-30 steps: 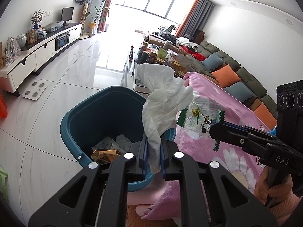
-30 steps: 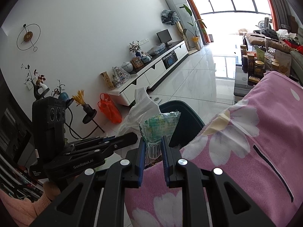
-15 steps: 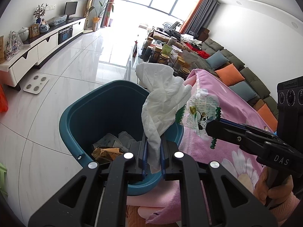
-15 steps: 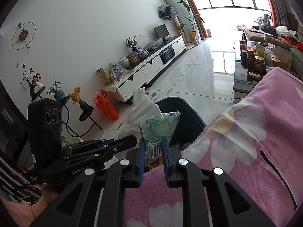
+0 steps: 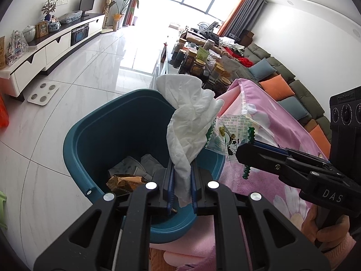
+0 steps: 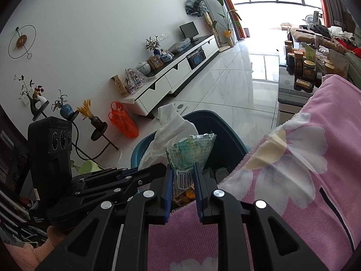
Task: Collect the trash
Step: 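Open both tools over the teal bin to drop the trash, then move both open tools back toward the orange wrapper and plastic wrapper, then grasp the orange wrapper with the left tool while the right grasps the clear plastic wrapper, then carry the held orange wrapper and plastic wrapper over the teal bin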
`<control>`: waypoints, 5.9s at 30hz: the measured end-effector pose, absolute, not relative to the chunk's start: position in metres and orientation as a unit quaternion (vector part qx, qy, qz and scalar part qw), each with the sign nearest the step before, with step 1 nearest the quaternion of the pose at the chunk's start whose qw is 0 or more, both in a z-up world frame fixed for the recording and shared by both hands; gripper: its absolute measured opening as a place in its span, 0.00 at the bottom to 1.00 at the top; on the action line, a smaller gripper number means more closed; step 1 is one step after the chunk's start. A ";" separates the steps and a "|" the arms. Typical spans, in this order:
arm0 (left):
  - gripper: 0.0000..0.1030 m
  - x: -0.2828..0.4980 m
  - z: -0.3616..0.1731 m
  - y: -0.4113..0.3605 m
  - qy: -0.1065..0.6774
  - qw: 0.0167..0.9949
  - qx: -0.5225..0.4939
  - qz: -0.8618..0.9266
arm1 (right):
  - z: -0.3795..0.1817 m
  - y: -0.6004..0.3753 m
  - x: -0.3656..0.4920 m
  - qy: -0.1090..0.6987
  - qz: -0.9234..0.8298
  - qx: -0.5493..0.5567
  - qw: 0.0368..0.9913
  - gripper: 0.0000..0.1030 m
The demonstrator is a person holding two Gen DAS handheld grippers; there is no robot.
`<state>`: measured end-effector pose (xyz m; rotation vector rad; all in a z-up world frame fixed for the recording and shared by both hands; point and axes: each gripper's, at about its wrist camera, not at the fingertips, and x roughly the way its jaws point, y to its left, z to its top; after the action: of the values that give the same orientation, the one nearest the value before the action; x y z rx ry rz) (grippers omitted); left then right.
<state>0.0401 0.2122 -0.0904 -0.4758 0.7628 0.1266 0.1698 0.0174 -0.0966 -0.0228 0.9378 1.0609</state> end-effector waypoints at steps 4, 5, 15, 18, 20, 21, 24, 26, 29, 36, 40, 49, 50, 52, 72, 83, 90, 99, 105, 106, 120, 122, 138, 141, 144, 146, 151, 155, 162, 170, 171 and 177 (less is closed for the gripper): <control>0.14 0.047 -0.098 0.215 0.373 0.895 -0.237 0.056 | -0.100 0.022 0.172 0.435 0.482 -0.013 0.760 0.20; 0.16 0.049 -0.100 0.216 0.375 0.894 -0.238 0.056 | -0.100 0.023 0.173 0.437 0.480 -0.011 0.761 0.21; 0.36 0.067 -0.124 0.218 0.396 0.883 -0.246 0.054 | -0.101 0.014 0.176 0.442 0.467 0.008 0.766 0.27; 0.38 0.064 -0.121 0.218 0.389 0.888 -0.239 0.057 | -0.101 0.008 0.176 0.440 0.467 0.013 0.767 0.28; 0.41 0.061 -0.116 0.215 0.381 0.893 -0.231 0.061 | -0.099 0.001 0.177 0.438 0.468 0.018 0.767 0.28; 0.43 0.057 -0.113 0.214 0.376 0.897 -0.226 0.062 | -0.098 -0.003 0.177 0.436 0.469 0.021 0.767 0.28; 0.48 0.051 -0.099 0.208 0.358 0.908 -0.208 0.062 | -0.091 -0.017 0.174 0.424 0.471 0.024 0.773 0.34; 0.51 0.047 -0.089 0.201 0.345 0.916 -0.197 0.053 | -0.085 -0.027 0.170 0.416 0.471 0.025 0.778 0.35; 0.56 0.035 -0.076 0.186 0.329 0.926 -0.183 0.028 | -0.076 -0.046 0.166 0.400 0.470 0.030 0.786 0.39; 0.58 0.030 -0.058 0.135 0.322 0.936 -0.139 -0.022 | -0.068 -0.097 0.157 0.382 0.454 0.054 0.803 0.42; 0.62 0.033 -0.053 0.103 0.324 0.937 -0.118 -0.049 | -0.066 -0.127 0.151 0.369 0.432 0.062 0.820 0.48; 0.63 0.040 -0.056 0.047 0.341 0.930 -0.088 -0.105 | -0.068 -0.195 0.145 0.357 0.385 0.082 0.847 0.54; 0.63 0.041 -0.056 0.041 0.343 0.929 -0.085 -0.112 | -0.069 -0.204 0.145 0.356 0.379 0.086 0.850 0.54; 0.63 0.044 -0.057 0.028 0.347 0.926 -0.078 -0.128 | -0.071 -0.221 0.145 0.354 0.362 0.093 0.857 0.54; 0.61 0.093 -0.074 -0.118 0.396 0.879 -0.011 -0.266 | -0.102 -0.348 0.150 0.358 0.216 0.157 0.895 0.54; 0.61 0.121 -0.075 -0.157 0.420 0.854 -0.019 -0.307 | -0.108 -0.370 0.160 0.361 0.204 0.176 0.893 0.54; 0.58 0.134 -0.080 -0.203 0.439 0.836 -0.001 -0.329 | -0.103 -0.388 0.166 0.350 0.195 0.196 0.895 0.54; 0.32 0.138 -0.090 -0.228 0.450 0.836 0.034 -0.311 | -0.107 -0.394 0.173 0.356 0.201 0.202 0.890 0.54; 0.17 0.135 -0.089 -0.213 0.447 0.836 0.024 -0.317 | -0.109 -0.387 0.178 0.362 0.216 0.198 0.885 0.54; 0.17 0.133 -0.088 -0.210 0.444 0.839 0.025 -0.314 | -0.109 -0.385 0.179 0.364 0.220 0.196 0.883 0.54; 0.16 0.100 -0.066 -0.128 0.408 0.875 0.022 -0.261 | -0.114 -0.347 0.204 0.399 0.236 0.186 0.867 0.54; 0.17 0.098 -0.065 -0.116 0.407 0.878 0.015 -0.251 | -0.117 -0.345 0.208 0.404 0.227 0.187 0.866 0.54; 0.17 0.082 -0.062 -0.054 0.400 0.895 -0.014 -0.197 | -0.119 -0.350 0.206 0.401 0.199 0.184 0.875 0.36; 0.17 0.080 -0.061 -0.049 0.400 0.896 -0.016 -0.190 | -0.116 -0.350 0.202 0.398 0.201 0.183 0.876 0.36; 0.17 0.078 -0.061 -0.044 0.401 0.897 -0.020 -0.185 | -0.112 -0.343 0.196 0.392 0.203 0.171 0.881 0.35; 0.17 0.076 -0.060 -0.039 0.399 0.899 -0.022 -0.181 | -0.109 -0.337 0.192 0.388 0.208 0.164 0.883 0.35; 0.17 0.071 -0.057 -0.028 0.395 0.902 -0.028 -0.170 | -0.099 -0.321 0.179 0.375 0.226 0.148 0.887 0.35; 0.17 0.068 -0.054 -0.018 0.392 0.905 -0.034 -0.160 | -0.093 -0.306 0.169 0.368 0.251 0.142 0.884 0.35; 0.17 0.059 -0.049 -0.002 0.385 0.911 -0.040 -0.142 | -0.087 -0.270 0.156 0.363 0.303 0.126 0.872 0.35; 0.17 0.050 -0.042 0.018 0.376 0.918 -0.049 -0.117 | -0.082 -0.231 0.149 0.363 0.351 0.108 0.856 0.35; 0.17 0.048 -0.041 0.021 0.375 0.919 -0.050 -0.114 | -0.082 -0.227 0.149 0.363 0.356 0.105 0.855 0.35; 0.17 0.043 -0.038 0.039 0.369 0.923 -0.058 -0.093 | -0.081 -0.200 0.148 0.367 0.382 0.096 0.843 0.35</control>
<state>0.0427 0.0392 -0.0380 -0.1187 0.7572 -0.1916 0.1479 -0.1998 -0.0812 0.2029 0.7752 0.8064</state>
